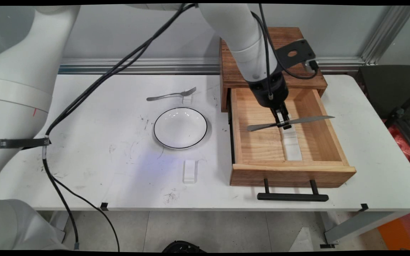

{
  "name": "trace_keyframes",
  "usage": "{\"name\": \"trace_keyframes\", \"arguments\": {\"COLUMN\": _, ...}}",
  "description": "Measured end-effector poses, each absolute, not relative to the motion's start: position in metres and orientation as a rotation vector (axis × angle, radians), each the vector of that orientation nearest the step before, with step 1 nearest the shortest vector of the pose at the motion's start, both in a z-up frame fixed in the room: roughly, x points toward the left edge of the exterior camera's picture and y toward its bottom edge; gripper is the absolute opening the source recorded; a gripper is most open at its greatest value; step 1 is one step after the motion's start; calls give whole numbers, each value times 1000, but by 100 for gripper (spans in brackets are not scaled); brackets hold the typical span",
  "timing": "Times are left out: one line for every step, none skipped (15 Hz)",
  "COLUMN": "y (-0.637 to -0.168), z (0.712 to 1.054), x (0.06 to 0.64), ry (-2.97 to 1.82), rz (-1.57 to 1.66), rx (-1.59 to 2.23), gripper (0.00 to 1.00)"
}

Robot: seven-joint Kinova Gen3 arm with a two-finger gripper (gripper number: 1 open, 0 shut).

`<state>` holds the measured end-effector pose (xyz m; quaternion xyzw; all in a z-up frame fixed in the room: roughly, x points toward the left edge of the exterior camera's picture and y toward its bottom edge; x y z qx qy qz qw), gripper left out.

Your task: Place the picked object into the drawer

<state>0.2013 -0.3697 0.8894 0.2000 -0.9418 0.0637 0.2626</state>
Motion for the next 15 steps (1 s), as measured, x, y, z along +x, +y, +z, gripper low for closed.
{"name": "trace_keyframes", "arguments": {"y": -371, "z": 887, "x": 199, "ry": -2547, "rz": 171, "rx": 541, "gripper": 0}}
{"name": "trace_keyframes", "arguments": {"y": -371, "z": 884, "x": 197, "ry": -2548, "rz": 169, "rx": 541, "gripper": 0}}
{"name": "trace_keyframes", "arguments": {"y": -371, "z": 881, "x": 195, "ry": -2550, "rz": 166, "rx": 542, "gripper": 0}}
{"name": "trace_keyframes", "arguments": {"y": -371, "z": 878, "x": 195, "ry": -2553, "rz": 162, "rx": 543, "gripper": 0}}
{"name": "trace_keyframes", "arguments": {"y": -370, "z": 874, "x": 194, "ry": -2555, "rz": 157, "rx": 543, "gripper": 0}}
{"name": "trace_keyframes", "arguments": {"y": -370, "z": 871, "x": 193, "ry": -2558, "rz": 153, "rx": 543, "gripper": 0}}
{"name": "trace_keyframes", "arguments": {"y": -369, "z": 869, "x": 193, "ry": -2560, "rz": 150, "rx": 543, "gripper": 0}}
{"name": "trace_keyframes", "arguments": {"y": -369, "z": 867, "x": 193, "ry": -2562, "rz": 148, "rx": 542, "gripper": 0}}
{"name": "trace_keyframes", "arguments": {"y": -368, "z": 864, "x": 193, "ry": -2564, "rz": 146, "rx": 541, "gripper": 0}}
{"name": "trace_keyframes", "arguments": {"y": -368, "z": 861, "x": 193, "ry": -2564, "rz": 145, "rx": 540, "gripper": 0}}
{"name": "trace_keyframes", "arguments": {"y": -368, "z": 858, "x": 193, "ry": -2565, "rz": 143, "rx": 537, "gripper": 0}}
{"name": "trace_keyframes", "arguments": {"y": -368, "z": 855, "x": 192, "ry": -2564, "rz": 143, "rx": 535, "gripper": 0}}
{"name": "trace_keyframes", "arguments": {"y": -368, "z": 852, "x": 192, "ry": -2564, "rz": 142, "rx": 531, "gripper": 0}}
{"name": "trace_keyframes", "arguments": {"y": -368, "z": 849, "x": 191, "ry": -2563, "rz": 142, "rx": 527, "gripper": 0}}
{"name": "trace_keyframes", "arguments": {"y": -368, "z": 847, "x": 191, "ry": -2562, "rz": 142, "rx": 524, "gripper": 0}}
